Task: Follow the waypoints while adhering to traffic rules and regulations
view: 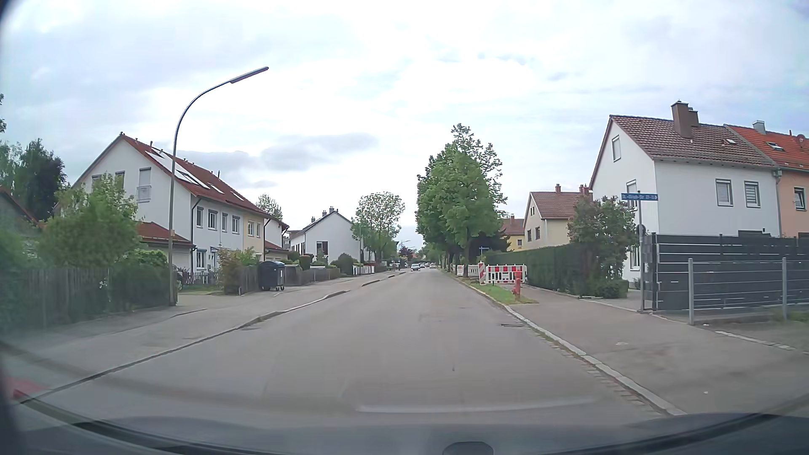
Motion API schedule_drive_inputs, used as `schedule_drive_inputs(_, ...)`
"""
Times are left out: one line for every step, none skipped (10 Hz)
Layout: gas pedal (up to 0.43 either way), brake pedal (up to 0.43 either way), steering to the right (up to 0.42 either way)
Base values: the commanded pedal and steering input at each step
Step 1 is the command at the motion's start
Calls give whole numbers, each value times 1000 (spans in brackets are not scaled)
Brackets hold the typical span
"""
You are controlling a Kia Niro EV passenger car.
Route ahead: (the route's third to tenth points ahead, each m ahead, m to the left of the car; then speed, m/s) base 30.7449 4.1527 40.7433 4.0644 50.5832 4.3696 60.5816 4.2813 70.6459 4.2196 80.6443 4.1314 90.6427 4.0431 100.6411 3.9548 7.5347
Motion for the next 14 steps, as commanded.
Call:
schedule_drive_inputs(157,0,-4)
schedule_drive_inputs(157,0,-4)
schedule_drive_inputs(157,0,-4)
schedule_drive_inputs(157,0,-4)
schedule_drive_inputs(157,0,-4)
schedule_drive_inputs(157,0,-4)
schedule_drive_inputs(157,0,-4)
schedule_drive_inputs(150,0,-4)
schedule_drive_inputs(150,0,-4)
schedule_drive_inputs(150,0,-4)
schedule_drive_inputs(150,0,-3)
schedule_drive_inputs(130,0,-4)
schedule_drive_inputs(87,0,-3)
schedule_drive_inputs(87,0,-3)
